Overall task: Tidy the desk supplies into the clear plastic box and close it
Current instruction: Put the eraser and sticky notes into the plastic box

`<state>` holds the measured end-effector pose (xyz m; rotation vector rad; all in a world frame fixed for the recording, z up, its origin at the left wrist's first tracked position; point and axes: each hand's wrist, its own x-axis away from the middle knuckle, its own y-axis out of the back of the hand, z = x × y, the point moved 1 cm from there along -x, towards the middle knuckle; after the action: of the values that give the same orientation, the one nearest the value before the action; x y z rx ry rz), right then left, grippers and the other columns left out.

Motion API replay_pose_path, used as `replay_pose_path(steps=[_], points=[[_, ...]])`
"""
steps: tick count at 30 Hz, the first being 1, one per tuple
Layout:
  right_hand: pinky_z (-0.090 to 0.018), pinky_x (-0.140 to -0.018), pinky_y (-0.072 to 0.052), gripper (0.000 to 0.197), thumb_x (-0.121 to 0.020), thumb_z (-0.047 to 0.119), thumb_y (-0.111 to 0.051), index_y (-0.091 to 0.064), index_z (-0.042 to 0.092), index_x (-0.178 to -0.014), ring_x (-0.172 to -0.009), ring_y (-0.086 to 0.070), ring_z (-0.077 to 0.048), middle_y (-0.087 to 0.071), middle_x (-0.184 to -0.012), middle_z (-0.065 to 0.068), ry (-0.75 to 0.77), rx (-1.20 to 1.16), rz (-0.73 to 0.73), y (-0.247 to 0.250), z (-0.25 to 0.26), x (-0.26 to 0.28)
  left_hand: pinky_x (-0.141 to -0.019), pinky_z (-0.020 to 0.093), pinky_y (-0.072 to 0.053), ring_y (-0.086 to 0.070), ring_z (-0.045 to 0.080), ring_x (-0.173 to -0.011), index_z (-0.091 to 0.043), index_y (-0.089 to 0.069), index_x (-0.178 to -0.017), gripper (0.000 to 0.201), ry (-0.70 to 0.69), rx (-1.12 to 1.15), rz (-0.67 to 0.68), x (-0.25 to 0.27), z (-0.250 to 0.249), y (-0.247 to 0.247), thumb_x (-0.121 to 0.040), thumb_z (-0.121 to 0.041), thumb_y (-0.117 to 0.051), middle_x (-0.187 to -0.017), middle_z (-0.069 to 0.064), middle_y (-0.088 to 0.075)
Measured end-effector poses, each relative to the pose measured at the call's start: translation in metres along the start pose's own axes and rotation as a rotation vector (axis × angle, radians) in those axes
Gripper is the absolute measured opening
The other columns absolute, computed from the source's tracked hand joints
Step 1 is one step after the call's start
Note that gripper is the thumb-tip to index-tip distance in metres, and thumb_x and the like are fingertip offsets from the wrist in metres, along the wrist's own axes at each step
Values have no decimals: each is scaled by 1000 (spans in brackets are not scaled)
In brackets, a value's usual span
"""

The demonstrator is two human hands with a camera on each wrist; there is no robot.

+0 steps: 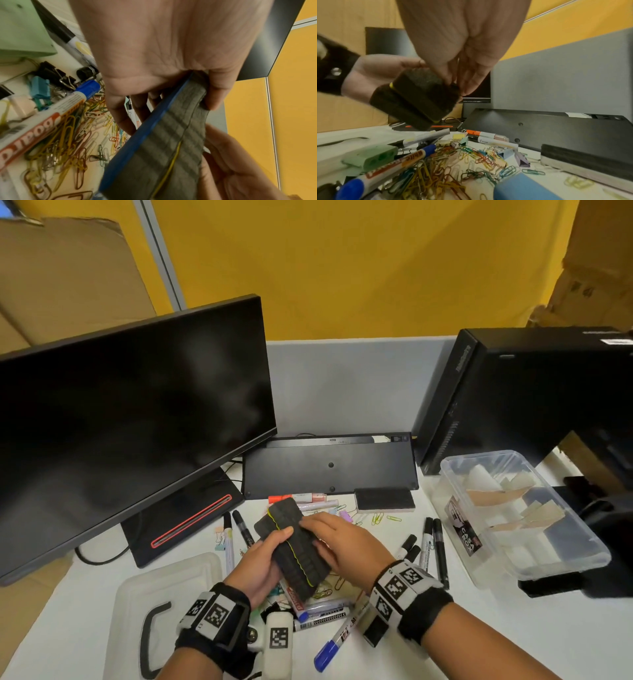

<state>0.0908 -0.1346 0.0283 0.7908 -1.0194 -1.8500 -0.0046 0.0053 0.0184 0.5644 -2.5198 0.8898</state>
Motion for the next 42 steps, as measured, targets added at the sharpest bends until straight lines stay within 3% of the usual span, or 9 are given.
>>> replay_pose_path(steps=[6,12,18,24,31,33,37,40,42], points=[[-32,-80,-49,15,-97,29,-46,-55,19,-105,-96,-50,-10,-49,-108,6,-46,-74,-71,1,-5,-3,-100,46,-44,-62,29,-107,0,-59,-115,39,-47,16,22,1,-6,-4,-80,-17,-57,-119,21,-64],[-27,-70,-39,16,-95,31,-46,-52,22,-105,-84,-55,-12,-57,-102,7,-106,-25,-94,13,4,-5,-84,40,-57,-67,29,-99,0,-57,-118,39,-53,-56,56,4,-3,-12,-81,-14,-59,-115,22,-66],[-30,-65,-50,6,-93,27,-46,-50,23,-94,-71,-54,-13,-59,-86,7,-274,-14,-162,6,-10,3,-82,33,-56,-66,27,-104,-4,-57,-120,44,-89,-219,44,3,-1,-18,-79,-20,-61,-112,15,-69],[-38,-88,-50,40,-91,20,-52,-45,23,-130,-114,-48,-21,-51,-125,0,-336,247,397,-8,-52,35,-80,28,-56,-66,25,-103,-9,-60,-114,26,-125,-232,-58,-3,-4,0,-89,-15,-56,-107,8,-72],[-39,-86,-46,34,-88,15,-53,-50,15,-122,-116,-43,-27,-46,-123,-6,-593,257,7,38,-121,-2,-85,29,-56,-66,22,-106,-10,-57,-122,83,-149,-250,-108,-6,-5,27,-54,-47,-85,-115,9,-69],[-39,-85,-45,37,-87,9,-53,-44,12,-123,-118,-42,-30,-42,-127,-10,-693,354,67,37,-142,-9,-84,27,-56,-65,22,-106,-10,-57,-122,96,-141,-261,-113,-6,-4,32,-42,-55,-87,-114,7,-69],[-41,-95,-41,55,-86,11,-55,-33,13,-136,-126,-37,-31,-37,-136,-11,-795,383,285,23,-171,-14,-96,40,-48,-63,25,-110,-10,-59,-121,74,-110,-246,-135,-10,-5,40,-60,-45,-83,-118,10,-68],[-40,-95,-42,60,-85,13,-58,-32,15,-138,-126,-37,-31,-34,-137,-11,-777,424,296,16,-179,-16,-94,41,-46,-66,22,-105,-12,-61,-117,93,-114,-275,-142,-10,-7,42,-39,-56,-87,-112,6,-71],[-39,-94,-42,61,-84,15,-61,-32,16,-138,-124,-40,-31,-35,-135,-12,-746,454,299,15,-179,-14,-95,41,-46,-66,22,-105,-14,-62,-115,71,-113,-264,-144,-9,-8,42,-57,-48,-83,-110,4,-71]])
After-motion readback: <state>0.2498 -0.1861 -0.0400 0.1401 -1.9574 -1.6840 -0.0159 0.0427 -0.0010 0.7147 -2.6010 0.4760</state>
